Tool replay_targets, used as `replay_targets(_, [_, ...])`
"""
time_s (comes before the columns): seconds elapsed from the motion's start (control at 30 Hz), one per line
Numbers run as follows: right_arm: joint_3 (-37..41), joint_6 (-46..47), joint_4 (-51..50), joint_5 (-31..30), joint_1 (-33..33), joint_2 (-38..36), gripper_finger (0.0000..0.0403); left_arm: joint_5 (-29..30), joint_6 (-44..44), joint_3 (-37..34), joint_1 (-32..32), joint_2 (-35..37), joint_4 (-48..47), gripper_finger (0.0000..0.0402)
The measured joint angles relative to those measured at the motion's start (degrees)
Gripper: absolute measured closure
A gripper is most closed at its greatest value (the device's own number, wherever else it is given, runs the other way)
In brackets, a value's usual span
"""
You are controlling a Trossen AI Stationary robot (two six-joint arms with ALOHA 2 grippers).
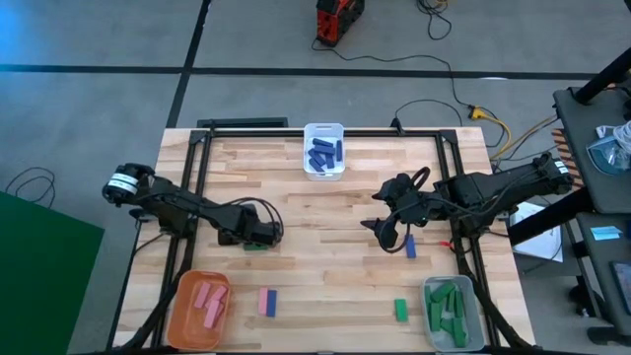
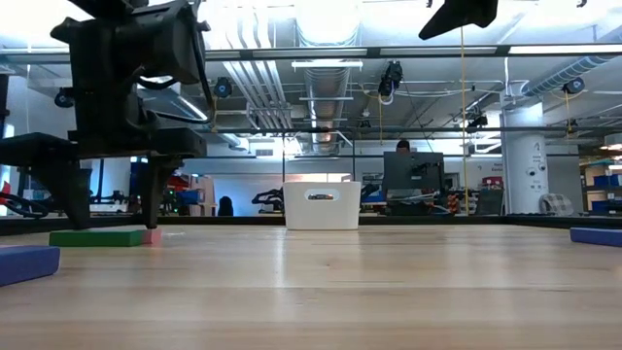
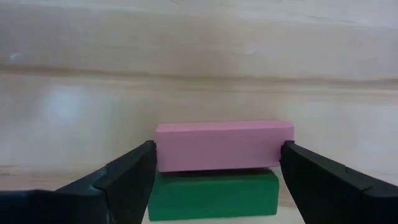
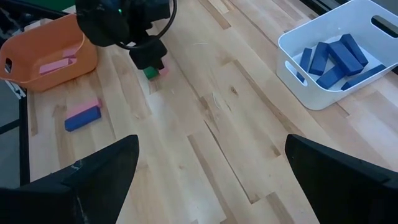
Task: Sort blocks
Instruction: Put the pink block into the orange bin
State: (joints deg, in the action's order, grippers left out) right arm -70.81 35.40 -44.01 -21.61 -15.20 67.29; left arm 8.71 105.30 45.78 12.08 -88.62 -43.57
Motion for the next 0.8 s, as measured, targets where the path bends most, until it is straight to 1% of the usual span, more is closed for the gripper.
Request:
replay_targets(0.07, [0.00, 0.00, -0.02, 0.00, 0.00, 0.00, 0.0007, 0.33, -0.76, -0.08, -0.09, -0.02, 0.00, 0.0089])
replay_targets(0.17, [0.00, 0.00, -0.02, 0.00, 0.00, 0.00, 0.0007, -0.67, -1.05, -0.10, -0.09, -0.02, -0.16, 0.0089])
replay_targets(0.37, [0.00, 0.00, -0.05, 0.00, 0.00, 0.00, 0.0007, -1.58, -0.17, 1.32, -0.28, -0.20, -3.02, 0.0089])
replay_targets(0.53, [0.00, 0.07, -0.04, 0.00, 0.00, 0.00, 0.0007, -1.26, -1.57, 3.06, -0.28, -0.13, -3.41, 0.0086])
replay_targets(0.8, [0.11, 0.15, -0.03, -0.02, 0.04, 0.00, 0.0007, -0.46, -2.43, 3.19, -0.63, -0.13, -4.33, 0.0086])
